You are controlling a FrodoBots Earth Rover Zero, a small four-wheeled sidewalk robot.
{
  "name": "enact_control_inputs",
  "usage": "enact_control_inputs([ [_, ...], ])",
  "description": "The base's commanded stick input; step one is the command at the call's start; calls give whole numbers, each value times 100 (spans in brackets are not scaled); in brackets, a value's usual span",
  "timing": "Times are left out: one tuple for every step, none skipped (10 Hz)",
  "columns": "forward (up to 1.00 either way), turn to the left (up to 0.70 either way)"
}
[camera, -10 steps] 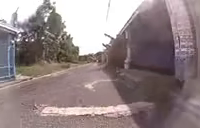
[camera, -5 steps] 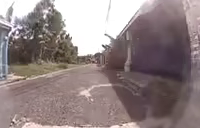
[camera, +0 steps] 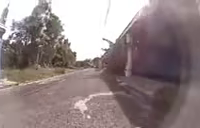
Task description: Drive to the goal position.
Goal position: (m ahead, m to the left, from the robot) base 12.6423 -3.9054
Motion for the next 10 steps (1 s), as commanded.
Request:
enact_control_inputs([
  [85, 28],
  [85, 6],
  [85, 0],
  [85, 0],
  [85, 31],
  [85, 25],
  [85, 9],
  [85, 0],
  [85, 0],
  [85, 0],
])
